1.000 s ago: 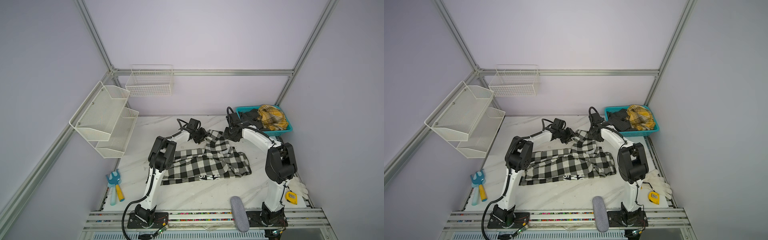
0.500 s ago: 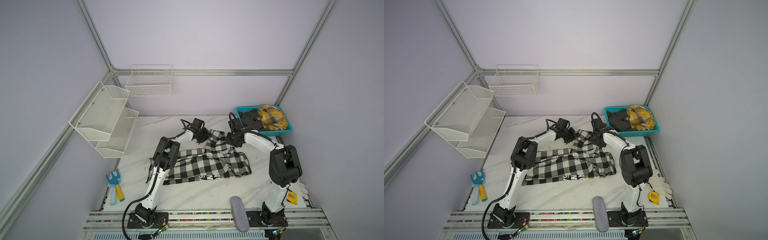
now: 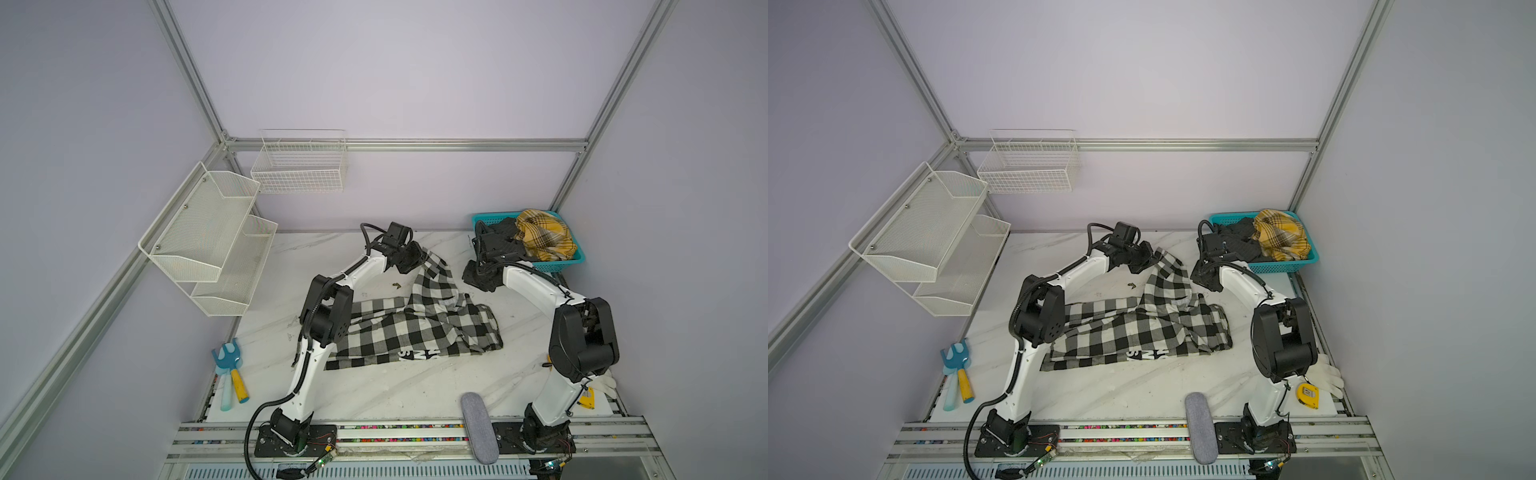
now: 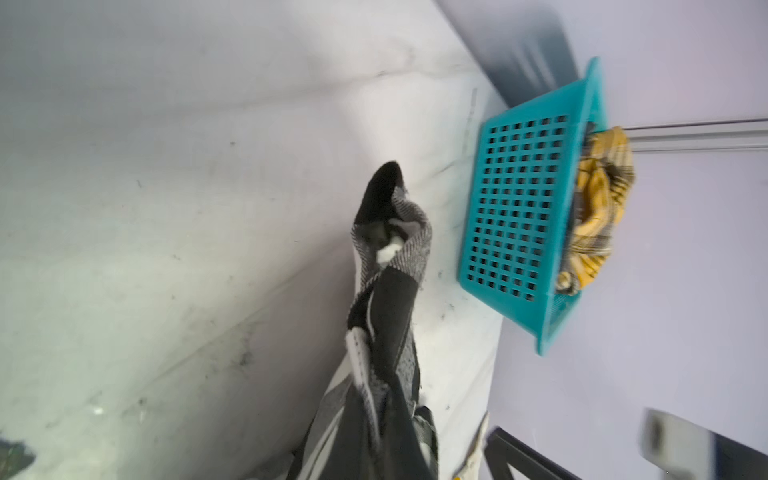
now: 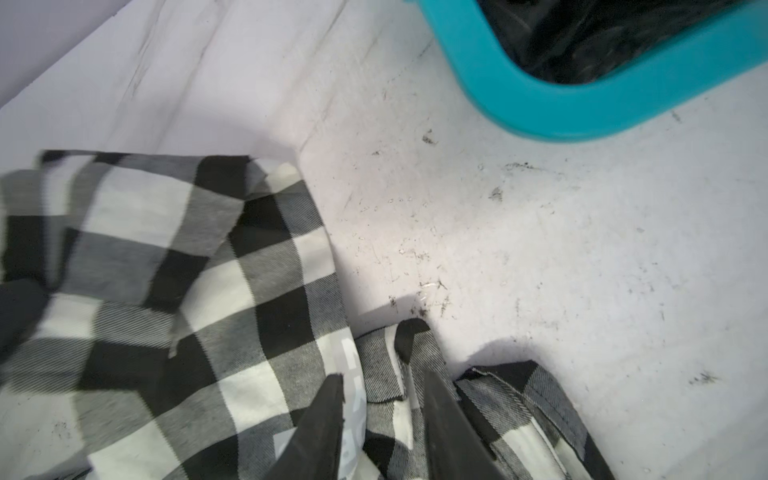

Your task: Fold and stack the long sleeve shirts

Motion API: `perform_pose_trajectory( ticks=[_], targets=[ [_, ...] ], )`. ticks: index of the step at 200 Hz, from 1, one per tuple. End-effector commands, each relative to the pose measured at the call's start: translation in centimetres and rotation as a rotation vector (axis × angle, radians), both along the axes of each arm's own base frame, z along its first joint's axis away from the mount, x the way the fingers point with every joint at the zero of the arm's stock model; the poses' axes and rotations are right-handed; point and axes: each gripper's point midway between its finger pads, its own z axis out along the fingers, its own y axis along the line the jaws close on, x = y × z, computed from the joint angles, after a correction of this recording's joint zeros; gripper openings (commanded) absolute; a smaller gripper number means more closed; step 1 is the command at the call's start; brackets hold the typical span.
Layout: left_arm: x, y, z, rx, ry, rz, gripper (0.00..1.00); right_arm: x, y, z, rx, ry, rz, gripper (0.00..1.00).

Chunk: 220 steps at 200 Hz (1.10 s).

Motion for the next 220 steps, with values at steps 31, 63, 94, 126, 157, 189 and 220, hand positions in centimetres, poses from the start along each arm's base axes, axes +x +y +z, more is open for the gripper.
perform_pose_trajectory(
  ticks=[31,63,94,126,157,189,220],
  targets=[
    [-2.0,1.7,0.9,0.024,-0.011,-0.023,0.02,-0.4,0.6,0.8,0.046,-0.024,0.027,0.35],
    [-1.6,2.7,-2.6,0.044,0.066,0.003,0.05,-1.0,0.3,0.3,0.035,-0.011,0.025,0.35],
    [-0.8,3.2,-4.5,0.041,0.106,0.018,0.23,-1.7,0.7,-1.2,0.044,0.024,0.041,0.35],
    [-0.4,3.1,-5.9,0.029,0.143,0.030,0.38,-2.5,0.8,-2.4,0.035,0.052,0.053,0.36],
    [-0.3,2.8,-5.9,0.014,0.153,0.035,0.39,-2.9,0.7,-3.0,0.033,0.065,0.053,0.36],
    [0.1,3.0,-5.5,0.019,0.137,0.044,0.38,-3.1,0.8,-3.3,0.035,0.072,0.056,0.36],
    [0.6,3.1,-6.1,0.027,0.152,0.052,0.35,-3.1,0.8,-3.0,0.035,0.068,0.056,0.36]
  ],
)
